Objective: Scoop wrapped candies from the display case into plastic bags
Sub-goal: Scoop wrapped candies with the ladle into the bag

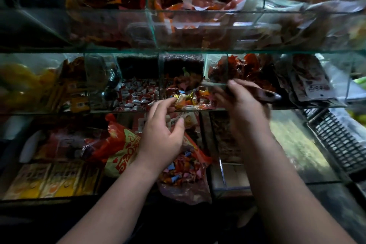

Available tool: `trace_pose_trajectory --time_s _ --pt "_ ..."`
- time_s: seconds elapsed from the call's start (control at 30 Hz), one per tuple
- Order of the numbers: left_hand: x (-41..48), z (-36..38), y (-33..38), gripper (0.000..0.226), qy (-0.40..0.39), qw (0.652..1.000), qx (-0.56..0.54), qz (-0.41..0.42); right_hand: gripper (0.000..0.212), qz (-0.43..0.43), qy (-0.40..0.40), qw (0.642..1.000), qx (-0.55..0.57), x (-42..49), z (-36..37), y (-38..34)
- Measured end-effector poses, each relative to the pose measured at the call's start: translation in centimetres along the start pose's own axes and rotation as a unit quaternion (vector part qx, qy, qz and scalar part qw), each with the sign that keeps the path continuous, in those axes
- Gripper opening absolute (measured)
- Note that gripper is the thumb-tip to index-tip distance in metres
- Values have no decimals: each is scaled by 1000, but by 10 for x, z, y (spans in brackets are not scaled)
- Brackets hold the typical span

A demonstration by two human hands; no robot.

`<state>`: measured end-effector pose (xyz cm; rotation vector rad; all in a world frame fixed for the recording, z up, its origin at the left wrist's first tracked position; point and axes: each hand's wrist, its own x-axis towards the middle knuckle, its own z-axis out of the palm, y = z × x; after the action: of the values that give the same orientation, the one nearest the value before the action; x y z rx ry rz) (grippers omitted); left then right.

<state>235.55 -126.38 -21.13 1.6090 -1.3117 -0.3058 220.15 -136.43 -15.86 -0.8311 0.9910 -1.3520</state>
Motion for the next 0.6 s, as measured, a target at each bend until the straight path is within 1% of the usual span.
trace_pose_trajectory --time_s 0.03,0.07,0.13,0.2,0.23,0.27,0.3,0.33,0.4,0.47,0.53,0.6 --pt "-3 0 -3 46 -7 1000 -1 -10 6 -68 -15 991 -115 12 9 9" --pt "-5 0 -5 46 -12 1000 -1 -17 7 -139 -43 963 -228 22 17 18" --pt "-8 0 -9 47 -22 999 1 -29 12 -246 -129 885 -375 34 24 28" --pt "-8 0 -10 48 -29 999 0 -36 17 -322 -183 807 -461 39 18 33" --pt "-7 0 -10 48 -30 999 -2 -38 19 -349 -196 779 -483 37 12 33" --pt "-6 0 -9 48 -31 999 -3 -41 22 -364 -204 763 -494 32 8 33" --pt "-5 1 -9 47 -32 998 -4 -45 22 -369 -207 761 -493 25 4 32" --pt "-4 1 -8 47 -32 998 -4 -47 21 -371 -201 769 -481 16 -1 30" --pt "-3 2 -5 44 -24 999 3 -41 14 -381 -178 802 -423 -8 -10 22" --pt "-3 1 -5 39 -15 999 16 -30 11 -371 -158 849 -342 -35 -23 11" --pt "-7 -4 -7 32 -11 999 30 -23 12 -287 -154 910 -255 -61 -38 -1" --pt "-16 -10 -13 21 -4 999 46 -26 11 -206 -165 947 -182 -84 -53 -13"
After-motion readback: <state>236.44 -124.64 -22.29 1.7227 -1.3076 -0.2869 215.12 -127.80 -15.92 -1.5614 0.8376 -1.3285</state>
